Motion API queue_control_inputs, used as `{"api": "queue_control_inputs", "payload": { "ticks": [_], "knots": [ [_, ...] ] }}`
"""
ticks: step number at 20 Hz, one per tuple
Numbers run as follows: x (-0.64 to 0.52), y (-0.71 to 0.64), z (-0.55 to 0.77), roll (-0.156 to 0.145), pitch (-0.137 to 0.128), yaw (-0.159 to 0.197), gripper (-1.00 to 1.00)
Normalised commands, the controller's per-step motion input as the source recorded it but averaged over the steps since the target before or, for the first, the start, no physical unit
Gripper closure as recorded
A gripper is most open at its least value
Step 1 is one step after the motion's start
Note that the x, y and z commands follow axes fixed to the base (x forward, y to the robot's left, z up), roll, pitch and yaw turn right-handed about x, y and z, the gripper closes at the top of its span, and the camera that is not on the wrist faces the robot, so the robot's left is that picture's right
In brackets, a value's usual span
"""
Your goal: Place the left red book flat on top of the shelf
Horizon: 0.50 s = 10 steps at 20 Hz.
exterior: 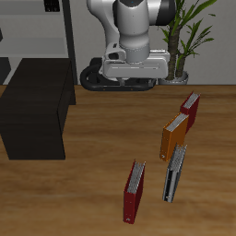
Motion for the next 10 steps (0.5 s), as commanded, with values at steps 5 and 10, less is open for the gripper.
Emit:
{"api": "queue_control_inputs", "payload": {
  "ticks": [5,10],
  "knots": [
    [-0.25,0.58,-0.22,0.018,-0.047,0.029,-1.00],
    [-0.26,0.70,-0.40,0.025,-0.032,0.006,-1.00]
  ]
}}
